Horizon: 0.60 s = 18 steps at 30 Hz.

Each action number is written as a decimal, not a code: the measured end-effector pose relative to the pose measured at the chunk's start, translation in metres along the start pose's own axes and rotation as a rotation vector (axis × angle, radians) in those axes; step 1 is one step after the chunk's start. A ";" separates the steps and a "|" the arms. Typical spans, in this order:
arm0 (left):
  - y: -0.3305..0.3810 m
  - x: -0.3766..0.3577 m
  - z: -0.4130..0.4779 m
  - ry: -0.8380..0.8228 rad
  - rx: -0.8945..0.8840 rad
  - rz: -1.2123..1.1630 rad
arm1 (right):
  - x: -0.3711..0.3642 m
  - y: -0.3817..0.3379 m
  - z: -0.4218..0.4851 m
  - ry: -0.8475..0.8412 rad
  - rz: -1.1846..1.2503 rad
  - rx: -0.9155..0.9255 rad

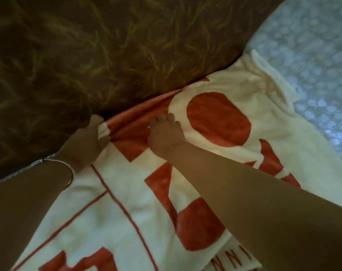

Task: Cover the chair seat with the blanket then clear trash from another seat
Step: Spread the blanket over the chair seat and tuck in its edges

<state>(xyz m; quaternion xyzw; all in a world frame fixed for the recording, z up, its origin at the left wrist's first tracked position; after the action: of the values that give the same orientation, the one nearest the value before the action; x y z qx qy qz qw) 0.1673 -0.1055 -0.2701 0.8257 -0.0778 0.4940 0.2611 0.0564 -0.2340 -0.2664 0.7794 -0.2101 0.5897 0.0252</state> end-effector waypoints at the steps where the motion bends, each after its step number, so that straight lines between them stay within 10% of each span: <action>1: -0.003 0.000 -0.001 -0.018 -0.062 0.070 | -0.001 -0.004 0.000 0.004 0.001 -0.016; 18: -0.043 -0.001 0.003 0.027 -0.114 0.828 | -0.016 -0.038 0.021 -0.001 0.014 0.122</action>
<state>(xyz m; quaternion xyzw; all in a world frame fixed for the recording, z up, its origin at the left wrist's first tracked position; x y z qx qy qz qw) 0.1854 -0.0700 -0.2878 0.7025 -0.4269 0.5628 0.0865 0.0854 -0.2003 -0.2800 0.7782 -0.1793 0.6012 -0.0265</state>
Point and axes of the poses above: each hand's wrist, its own z-axis towards the middle knuckle, its own x-axis out of the back of the hand, y = z × x, the point moved 6 cm from there along z, towards the middle knuckle, and after that the axes turned 14 degrees about x, right-handed, at the moved point
